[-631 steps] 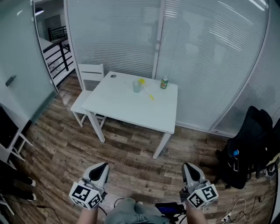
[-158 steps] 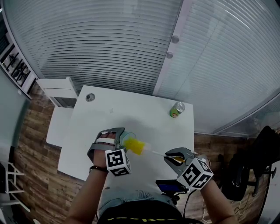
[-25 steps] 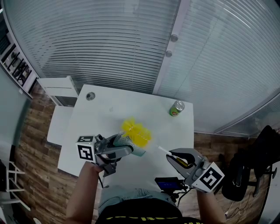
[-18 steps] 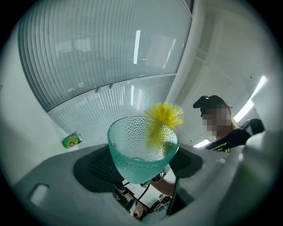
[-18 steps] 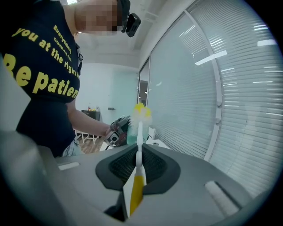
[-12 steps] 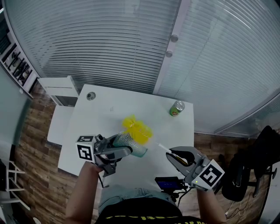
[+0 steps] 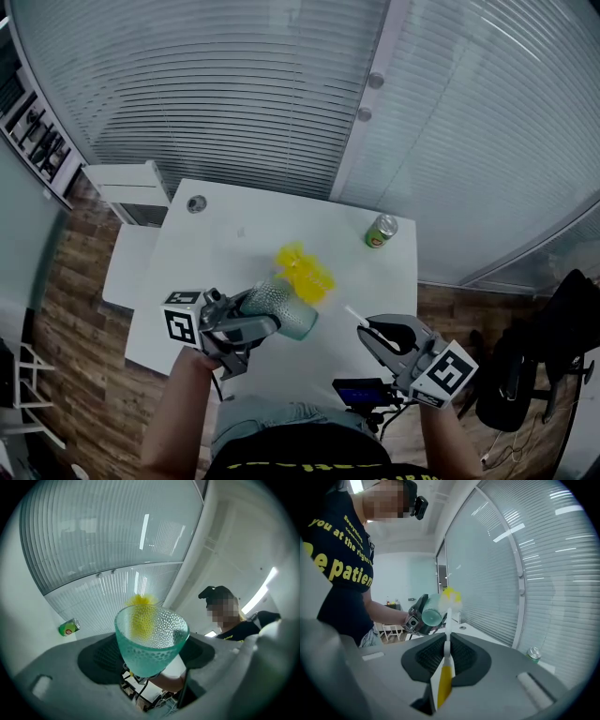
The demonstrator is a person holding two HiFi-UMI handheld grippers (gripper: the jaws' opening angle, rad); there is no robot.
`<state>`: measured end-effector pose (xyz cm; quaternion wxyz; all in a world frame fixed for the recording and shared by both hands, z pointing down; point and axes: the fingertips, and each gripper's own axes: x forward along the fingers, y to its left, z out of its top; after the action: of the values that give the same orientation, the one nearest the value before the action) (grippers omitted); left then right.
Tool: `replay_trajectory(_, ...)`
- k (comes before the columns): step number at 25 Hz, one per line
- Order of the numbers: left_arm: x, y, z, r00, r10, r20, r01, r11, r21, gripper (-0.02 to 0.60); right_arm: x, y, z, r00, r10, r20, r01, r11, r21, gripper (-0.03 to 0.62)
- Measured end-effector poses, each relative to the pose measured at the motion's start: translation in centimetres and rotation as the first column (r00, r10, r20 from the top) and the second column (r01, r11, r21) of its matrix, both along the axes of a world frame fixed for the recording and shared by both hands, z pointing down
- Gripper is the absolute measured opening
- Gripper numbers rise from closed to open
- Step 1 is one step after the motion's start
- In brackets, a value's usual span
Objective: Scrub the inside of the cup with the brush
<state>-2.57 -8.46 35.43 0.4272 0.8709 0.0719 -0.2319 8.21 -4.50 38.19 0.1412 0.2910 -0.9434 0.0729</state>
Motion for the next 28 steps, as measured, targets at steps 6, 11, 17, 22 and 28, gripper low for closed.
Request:
replay_trajectory(6, -0.1, -0.9, 0.0, 0.999, -0.031, -0.031, 0.030, 0.999, -0.024, 0.387, -0.6, 0.5, -1.9, 0.999, -0.031, -0.022, 0.033, 0.997, 0.074, 0.035)
replay_trajectory(11, -0.6, -2.7, -0.1, 0.991, -0.105, -0.076, 0.099, 0.992, -0.083, 0.387, -2.0, 1.1, -3.3, 0.998, -0.057, 0.012, 0.056, 0.993, 0.106, 0.035)
replay_trajectory(17, -0.5, -3.0, -0.1, 0.988, -0.125, -0.096, 0.115, 0.988, -0.102, 0.387, -2.0, 0.9, -2.6, 0.999, -0.022, 0.040, 0.019, 0.997, 0.080, 0.035)
replay_trajectory(22, -0.8, -2.9, -0.6, 0.984, -0.125, -0.130, 0.111, 0.988, -0.112, 0.387, -0.7, -0.3, -1.7, 0.997, 0.040, 0.062, -0.042, 0.998, 0.039, 0.035)
replay_trajectory(28, -0.8, -2.3, -2.2, 0.975, -0.127, -0.184, 0.110, 0.989, -0.099, 0.387, 0.3, -0.9, -0.2, 0.994, 0.090, 0.061, -0.091, 0.996, 0.017, 0.035)
